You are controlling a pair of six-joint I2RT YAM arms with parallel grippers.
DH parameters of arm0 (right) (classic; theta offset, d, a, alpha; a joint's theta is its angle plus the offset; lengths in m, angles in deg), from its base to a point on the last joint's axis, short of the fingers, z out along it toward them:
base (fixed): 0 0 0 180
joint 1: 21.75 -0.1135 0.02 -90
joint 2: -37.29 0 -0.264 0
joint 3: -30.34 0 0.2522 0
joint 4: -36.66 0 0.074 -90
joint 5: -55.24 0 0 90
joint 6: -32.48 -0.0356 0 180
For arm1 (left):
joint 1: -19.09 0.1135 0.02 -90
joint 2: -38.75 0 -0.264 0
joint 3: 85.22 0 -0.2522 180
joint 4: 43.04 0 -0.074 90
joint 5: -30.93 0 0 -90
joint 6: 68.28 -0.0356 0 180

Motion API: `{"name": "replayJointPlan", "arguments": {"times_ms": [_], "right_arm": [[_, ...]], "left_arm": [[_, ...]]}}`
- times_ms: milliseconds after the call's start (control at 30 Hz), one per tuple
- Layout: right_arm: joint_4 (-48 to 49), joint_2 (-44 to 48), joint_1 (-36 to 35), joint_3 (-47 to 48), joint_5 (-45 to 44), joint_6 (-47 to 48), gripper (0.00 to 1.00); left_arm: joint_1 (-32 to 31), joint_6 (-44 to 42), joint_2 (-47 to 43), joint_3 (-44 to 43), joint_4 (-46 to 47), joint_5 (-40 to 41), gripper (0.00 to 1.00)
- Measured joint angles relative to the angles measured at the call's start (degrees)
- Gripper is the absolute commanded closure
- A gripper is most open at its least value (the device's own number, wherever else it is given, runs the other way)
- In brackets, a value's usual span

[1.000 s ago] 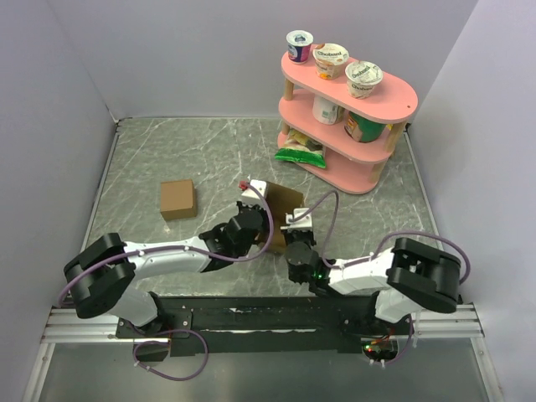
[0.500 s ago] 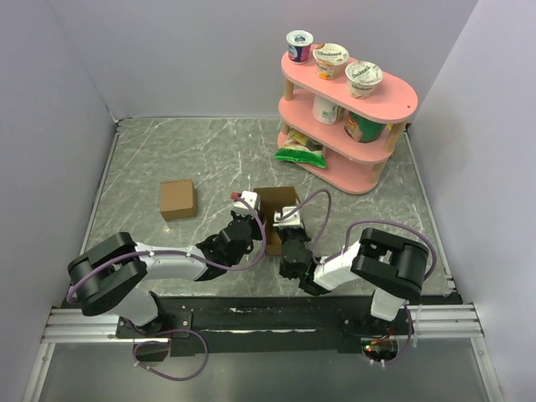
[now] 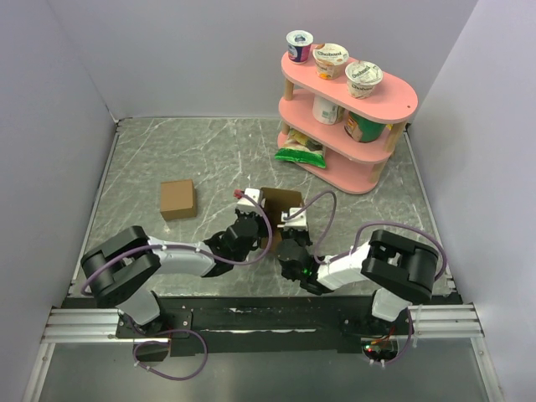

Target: Fold the paper box

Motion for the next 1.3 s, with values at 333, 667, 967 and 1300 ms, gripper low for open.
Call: {"name": "replayJointPlan", "arguments": {"times_ms": [333,667,967,1300], "right_arm": [[-16.33,3.87,0.11,0.74,2.91,-14.43,0.78],[-37.59,13.60,0.09,1.68,17.27,-26.77,0.32],[-43.87,29.77,-2.91,-3.13,29.35,-30.03,0.09],[-50.64,57.20,-6.05,-13.70,39.71,-24.35,0.17]], "left_arm": [[-4.13,-3.50,0.63,4.46,6.64,3.96,0.99],[-7.96,-6.38,2.67,7.06,11.93,8.57,0.99],[-8.81,-5.75,5.22,5.75,11.28,9.81,0.99],[-8.96,-4.72,5.97,4.83,10.64,10.47,0.99]]}}
